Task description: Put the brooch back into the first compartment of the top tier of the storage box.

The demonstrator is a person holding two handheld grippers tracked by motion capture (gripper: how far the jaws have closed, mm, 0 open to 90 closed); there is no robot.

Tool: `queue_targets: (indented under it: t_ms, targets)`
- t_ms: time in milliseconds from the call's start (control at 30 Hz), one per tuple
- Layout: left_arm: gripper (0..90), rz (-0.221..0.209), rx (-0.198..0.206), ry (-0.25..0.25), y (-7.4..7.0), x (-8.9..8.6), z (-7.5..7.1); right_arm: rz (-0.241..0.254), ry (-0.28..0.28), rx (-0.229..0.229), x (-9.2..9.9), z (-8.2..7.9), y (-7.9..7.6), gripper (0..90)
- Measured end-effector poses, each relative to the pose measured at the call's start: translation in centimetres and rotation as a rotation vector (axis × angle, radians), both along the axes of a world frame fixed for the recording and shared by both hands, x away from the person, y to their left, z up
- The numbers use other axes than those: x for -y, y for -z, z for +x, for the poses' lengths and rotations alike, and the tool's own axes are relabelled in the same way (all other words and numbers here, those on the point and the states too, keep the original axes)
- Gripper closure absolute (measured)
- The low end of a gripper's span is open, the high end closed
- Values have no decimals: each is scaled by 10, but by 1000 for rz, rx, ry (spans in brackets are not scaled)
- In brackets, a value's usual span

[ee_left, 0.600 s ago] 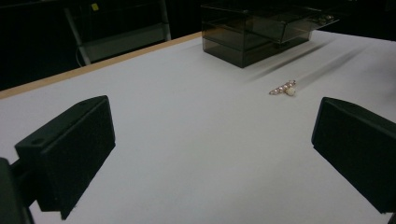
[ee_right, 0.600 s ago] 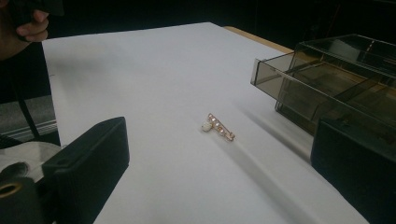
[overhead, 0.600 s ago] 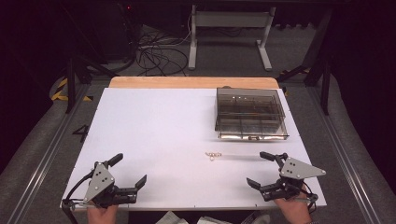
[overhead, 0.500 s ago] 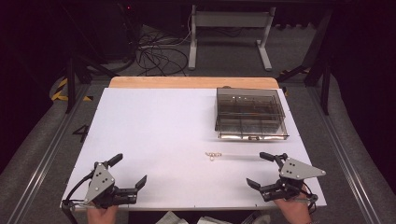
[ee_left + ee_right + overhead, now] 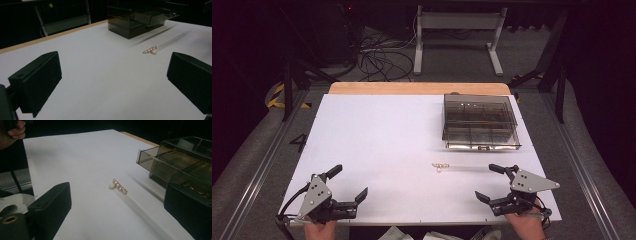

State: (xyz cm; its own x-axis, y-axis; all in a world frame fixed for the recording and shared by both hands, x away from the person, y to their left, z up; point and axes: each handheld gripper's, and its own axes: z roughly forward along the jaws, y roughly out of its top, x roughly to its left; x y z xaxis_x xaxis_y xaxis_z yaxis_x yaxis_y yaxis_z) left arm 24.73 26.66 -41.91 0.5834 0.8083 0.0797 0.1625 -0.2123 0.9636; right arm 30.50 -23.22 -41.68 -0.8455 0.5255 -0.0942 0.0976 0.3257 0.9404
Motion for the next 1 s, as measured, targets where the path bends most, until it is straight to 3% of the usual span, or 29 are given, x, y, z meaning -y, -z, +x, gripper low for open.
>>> queue_targets:
  t_ms: [167, 633, 1000]
  targets:
    - [3, 21, 6, -7, 0, 2, -1, -7, -2, -6, -2, 0, 0, 93]
    - [3, 18, 0, -2, 0, 1, -2, -26, -14, -43, -7, 4, -5, 130]
    - [3, 33, 0, 4, 0, 4, -2, -47, -47, -70, -24, 20, -17, 139]
